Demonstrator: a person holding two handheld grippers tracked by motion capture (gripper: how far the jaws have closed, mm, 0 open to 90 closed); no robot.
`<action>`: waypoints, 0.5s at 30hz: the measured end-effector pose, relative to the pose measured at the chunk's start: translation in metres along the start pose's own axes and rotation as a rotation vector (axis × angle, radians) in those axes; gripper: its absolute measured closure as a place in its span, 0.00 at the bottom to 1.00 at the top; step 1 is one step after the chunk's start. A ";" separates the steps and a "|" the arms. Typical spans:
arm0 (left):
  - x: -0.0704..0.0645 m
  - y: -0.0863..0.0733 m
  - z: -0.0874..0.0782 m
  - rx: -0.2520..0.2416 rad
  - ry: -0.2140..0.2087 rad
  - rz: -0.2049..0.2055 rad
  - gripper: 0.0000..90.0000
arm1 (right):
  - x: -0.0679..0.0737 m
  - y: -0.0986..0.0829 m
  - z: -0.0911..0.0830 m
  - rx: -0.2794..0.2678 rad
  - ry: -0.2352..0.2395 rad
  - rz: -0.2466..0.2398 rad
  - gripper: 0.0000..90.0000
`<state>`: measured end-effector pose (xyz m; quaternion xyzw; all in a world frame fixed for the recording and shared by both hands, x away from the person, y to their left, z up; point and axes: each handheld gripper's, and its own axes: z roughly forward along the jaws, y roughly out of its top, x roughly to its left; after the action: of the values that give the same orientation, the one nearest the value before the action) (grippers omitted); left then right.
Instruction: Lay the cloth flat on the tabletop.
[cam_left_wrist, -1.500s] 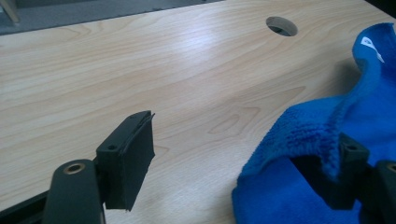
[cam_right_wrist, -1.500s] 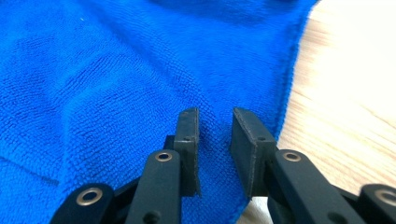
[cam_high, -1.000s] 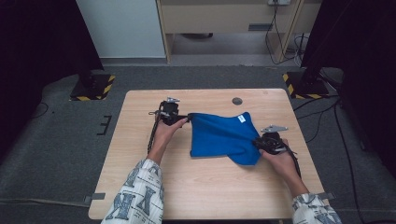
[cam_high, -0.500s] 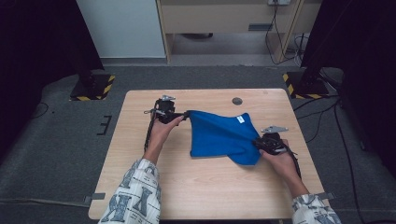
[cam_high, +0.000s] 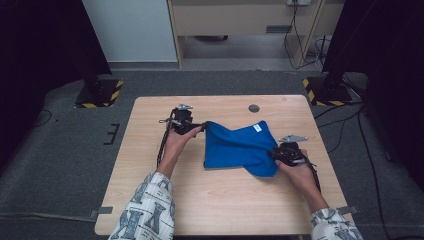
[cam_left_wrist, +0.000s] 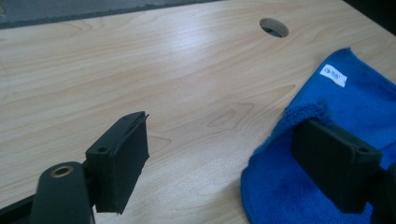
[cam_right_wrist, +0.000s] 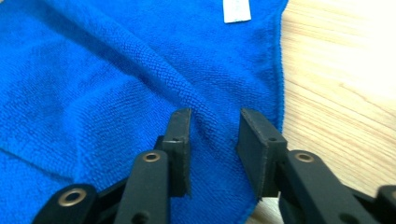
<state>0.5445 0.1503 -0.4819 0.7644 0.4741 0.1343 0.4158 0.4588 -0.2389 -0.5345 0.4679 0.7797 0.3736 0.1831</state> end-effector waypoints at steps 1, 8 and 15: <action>-0.001 -0.002 0.003 0.009 0.003 0.004 0.19 | 0.001 0.000 0.001 0.000 0.003 0.004 0.69; 0.003 -0.022 0.005 0.025 0.026 -0.006 0.21 | 0.004 0.003 0.001 0.003 0.005 -0.002 0.61; -0.007 -0.029 -0.018 -0.011 0.016 0.020 0.21 | 0.007 0.008 -0.008 -0.040 0.001 0.006 0.47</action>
<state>0.5126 0.1597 -0.4920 0.7657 0.4688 0.1471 0.4150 0.4550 -0.2338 -0.5223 0.4662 0.7709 0.3896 0.1909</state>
